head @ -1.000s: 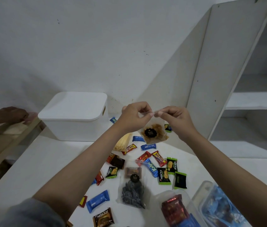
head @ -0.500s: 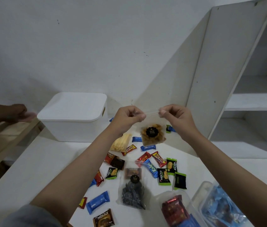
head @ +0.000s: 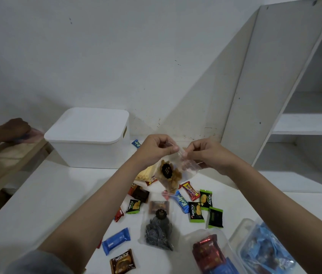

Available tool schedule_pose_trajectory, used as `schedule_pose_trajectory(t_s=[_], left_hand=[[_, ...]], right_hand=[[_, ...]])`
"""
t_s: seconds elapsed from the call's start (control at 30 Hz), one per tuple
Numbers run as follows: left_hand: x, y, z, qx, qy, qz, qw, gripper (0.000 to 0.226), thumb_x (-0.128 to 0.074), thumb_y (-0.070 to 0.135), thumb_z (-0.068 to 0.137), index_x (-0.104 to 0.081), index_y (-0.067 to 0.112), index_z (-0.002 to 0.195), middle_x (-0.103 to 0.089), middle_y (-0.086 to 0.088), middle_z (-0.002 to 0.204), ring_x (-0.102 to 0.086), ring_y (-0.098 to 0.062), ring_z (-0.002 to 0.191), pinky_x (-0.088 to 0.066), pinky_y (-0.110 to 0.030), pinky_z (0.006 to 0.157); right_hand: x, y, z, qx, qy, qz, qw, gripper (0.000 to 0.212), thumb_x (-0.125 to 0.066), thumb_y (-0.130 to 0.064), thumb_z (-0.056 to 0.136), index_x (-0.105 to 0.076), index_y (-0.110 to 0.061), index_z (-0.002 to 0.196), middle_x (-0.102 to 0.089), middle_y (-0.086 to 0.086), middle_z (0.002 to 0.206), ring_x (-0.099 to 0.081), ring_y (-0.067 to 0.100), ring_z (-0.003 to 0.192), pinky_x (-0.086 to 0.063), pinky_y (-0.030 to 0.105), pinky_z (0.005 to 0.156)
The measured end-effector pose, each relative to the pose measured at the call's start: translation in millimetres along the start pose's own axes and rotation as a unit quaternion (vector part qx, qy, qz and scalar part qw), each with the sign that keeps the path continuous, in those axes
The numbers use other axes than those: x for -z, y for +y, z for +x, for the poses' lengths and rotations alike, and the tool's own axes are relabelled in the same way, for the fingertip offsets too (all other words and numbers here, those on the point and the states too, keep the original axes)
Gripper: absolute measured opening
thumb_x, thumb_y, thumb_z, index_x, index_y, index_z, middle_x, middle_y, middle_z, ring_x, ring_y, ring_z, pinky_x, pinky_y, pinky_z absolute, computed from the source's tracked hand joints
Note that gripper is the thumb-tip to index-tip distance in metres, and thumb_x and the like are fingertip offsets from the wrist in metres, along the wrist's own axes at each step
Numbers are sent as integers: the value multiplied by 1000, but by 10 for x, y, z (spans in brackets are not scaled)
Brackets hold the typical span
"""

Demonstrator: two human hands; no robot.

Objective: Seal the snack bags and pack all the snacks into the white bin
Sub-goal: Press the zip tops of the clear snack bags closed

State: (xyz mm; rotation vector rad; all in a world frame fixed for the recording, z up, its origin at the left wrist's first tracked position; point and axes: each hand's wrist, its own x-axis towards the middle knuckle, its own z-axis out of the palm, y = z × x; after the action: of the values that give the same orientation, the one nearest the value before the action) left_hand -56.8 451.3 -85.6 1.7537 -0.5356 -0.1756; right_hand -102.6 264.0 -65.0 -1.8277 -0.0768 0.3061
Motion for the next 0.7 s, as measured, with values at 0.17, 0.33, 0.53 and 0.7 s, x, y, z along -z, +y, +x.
schedule_pose_trajectory(t_s=[0.17,0.33,0.53,0.7], left_hand=[[-55,-57,-24,73,147,83,983,27,-76,34,77,-59,16,89,-58,0,82,-59,-15,75,-53,-30,69],[-183,28,-77,187,37,55,980,37,-57,41,91,-60,4,94,-71,-11,85,-71,-18,73,-58,-29,64],[-179,9,-116,204,43,-35,977,23,-63,28,89,-64,5,89,-69,-19,97,-71,-31,87,-60,-37,74],[-181,11,-152,186,56,-40,980,7,-66,15,87,-64,9,84,-65,-8,77,-67,-17,69,-60,-28,65]], right_hand=[[-76,61,69,-77,42,117,989,25,-72,-12,81,-57,-13,61,-68,11,73,-64,23,64,-52,30,57],[-191,125,100,-104,61,151,981,23,-67,-5,84,-55,-10,65,-67,9,71,-66,18,58,-54,34,59],[-240,153,44,-87,47,124,987,20,-72,-5,80,-57,-7,66,-70,2,67,-68,12,61,-53,25,50],[-268,189,33,-86,59,140,985,22,-73,-6,78,-59,-9,61,-70,5,78,-68,18,77,-53,27,52]])
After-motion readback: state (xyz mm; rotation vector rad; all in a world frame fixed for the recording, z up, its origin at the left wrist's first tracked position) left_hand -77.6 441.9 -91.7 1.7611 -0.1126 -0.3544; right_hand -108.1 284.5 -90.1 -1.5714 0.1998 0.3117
